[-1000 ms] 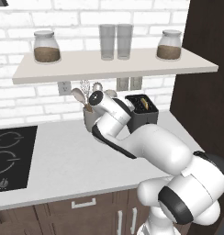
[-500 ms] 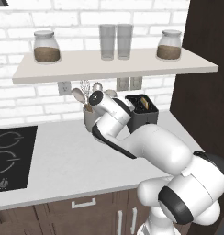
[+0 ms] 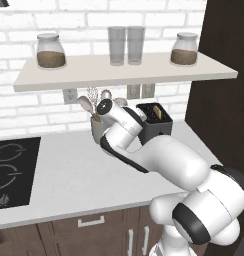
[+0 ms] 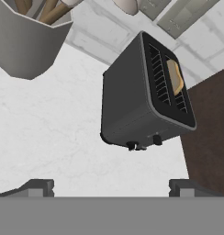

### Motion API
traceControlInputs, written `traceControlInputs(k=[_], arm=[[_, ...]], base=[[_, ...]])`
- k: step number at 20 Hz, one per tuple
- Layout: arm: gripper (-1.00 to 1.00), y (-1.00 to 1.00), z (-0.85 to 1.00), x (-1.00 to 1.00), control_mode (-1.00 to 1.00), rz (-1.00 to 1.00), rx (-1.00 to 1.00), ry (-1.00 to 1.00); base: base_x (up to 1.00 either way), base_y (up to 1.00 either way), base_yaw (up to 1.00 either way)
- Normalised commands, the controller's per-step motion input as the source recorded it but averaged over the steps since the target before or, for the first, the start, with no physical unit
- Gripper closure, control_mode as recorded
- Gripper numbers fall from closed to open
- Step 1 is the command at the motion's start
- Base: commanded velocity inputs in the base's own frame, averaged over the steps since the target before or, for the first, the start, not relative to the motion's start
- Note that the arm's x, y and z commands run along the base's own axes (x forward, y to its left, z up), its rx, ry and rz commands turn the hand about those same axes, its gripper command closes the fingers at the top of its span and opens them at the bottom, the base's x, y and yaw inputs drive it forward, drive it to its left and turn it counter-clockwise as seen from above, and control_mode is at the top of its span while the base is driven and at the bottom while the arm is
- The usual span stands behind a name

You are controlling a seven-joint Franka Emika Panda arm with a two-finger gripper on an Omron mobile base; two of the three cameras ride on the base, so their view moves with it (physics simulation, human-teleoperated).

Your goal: Start the toaster. Once the lever pops up, take the bread to the plate on the dining counter.

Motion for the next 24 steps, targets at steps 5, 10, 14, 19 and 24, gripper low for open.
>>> traceControlInputs(k=[5, 10, 14, 19, 24], arm=[[-1.00, 0.00, 0.00, 0.00, -1.00, 0.00, 0.00, 0.00], [-1.00, 0.00, 0.00, 0.00, -1.00, 0.00, 0.00, 0.00], [-1.00, 0.00, 0.00, 0.00, -1.00, 0.00, 0.00, 0.00], [-1.00, 0.00, 0.00, 0.00, -1.00, 0.00, 0.00, 0.00], [-1.00, 0.00, 0.00, 0.00, -1.00, 0.00, 0.00, 0.00]], base=[[0.00, 0.00, 0.00], [0.00, 0.00, 0.00], [0.00, 0.00, 0.00], [0.00, 0.00, 0.00], [0.00, 0.00, 0.00]])
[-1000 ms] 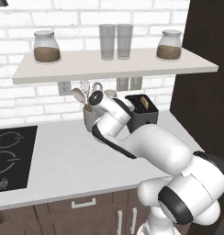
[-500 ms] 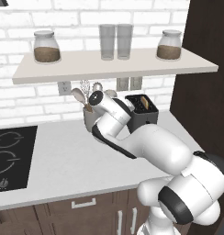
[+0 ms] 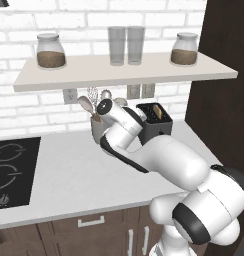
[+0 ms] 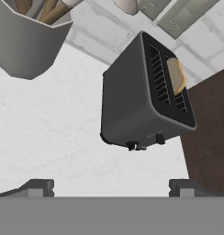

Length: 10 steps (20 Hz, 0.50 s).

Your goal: Start the toaster. Once the lever pops up, take the bread to the plate on the dining counter.

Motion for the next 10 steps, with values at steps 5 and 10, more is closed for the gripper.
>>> traceControlInputs(k=[5, 10], arm=[[-1.00, 0.00, 0.00, 0.00, -1.00, 0.00, 0.00, 0.00], [-1.00, 0.00, 0.00, 0.00, -1.00, 0.00, 0.00, 0.00]], base=[[0.00, 0.00, 0.00], [0.00, 0.00, 0.00]])
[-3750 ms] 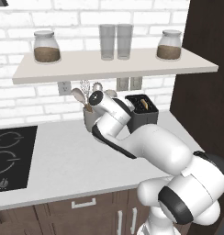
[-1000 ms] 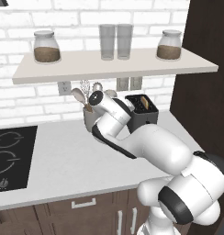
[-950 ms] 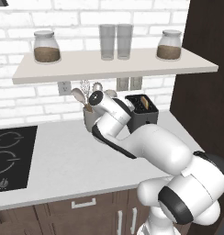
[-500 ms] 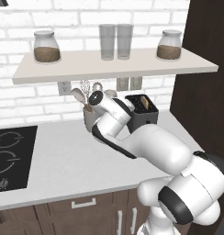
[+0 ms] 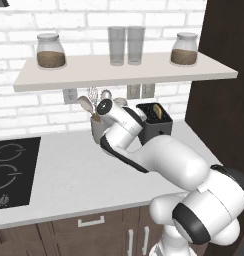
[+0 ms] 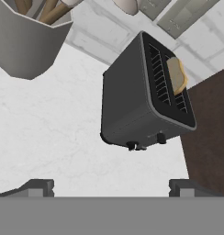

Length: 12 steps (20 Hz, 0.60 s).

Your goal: Start the toaster. Once the lever pops up, take the bread to the plate on the dining counter.

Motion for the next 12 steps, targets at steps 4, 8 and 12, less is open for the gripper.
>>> traceControlInputs(k=[4, 8, 12], arm=[[-1.00, 0.00, 0.00, 0.00, -1.00, 0.00, 0.00, 0.00], [-1.00, 0.00, 0.00, 0.00, -1.00, 0.00, 0.00, 0.00], [-1.00, 0.00, 0.00, 0.00, -1.00, 0.00, 0.00, 0.00]], base=[[0.00, 0.00, 0.00], [0.00, 0.00, 0.00], [0.00, 0.00, 0.00]])
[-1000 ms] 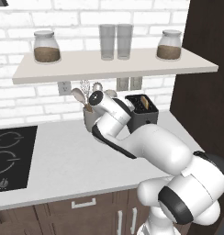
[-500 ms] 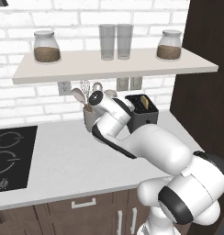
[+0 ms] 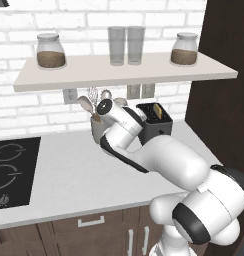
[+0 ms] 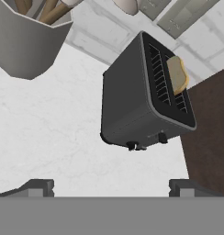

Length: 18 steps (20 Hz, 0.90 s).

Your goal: Start the toaster. Once the lever pops up, take the bread to the plate on the dining counter.

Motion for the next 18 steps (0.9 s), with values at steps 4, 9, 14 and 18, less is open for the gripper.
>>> traceControlInputs(k=[4, 9, 14, 18], arm=[[-1.00, 0.00, 0.00, 0.00, -1.00, 0.00, 0.00, 0.00], [-1.00, -0.17, 0.00, -0.03, -1.00, 0.00, 0.02, -0.04], [-1.00, -0.60, 0.03, -0.17, -1.00, 0.00, 0.14, -0.19], [-1.00, -0.73, 0.15, -0.11, -1.00, 0.00, 0.25, -0.30]], base=[[0.00, 0.00, 0.00], [0.00, 0.00, 0.00], [0.00, 0.00, 0.00], [0.00, 0.00, 0.00]])
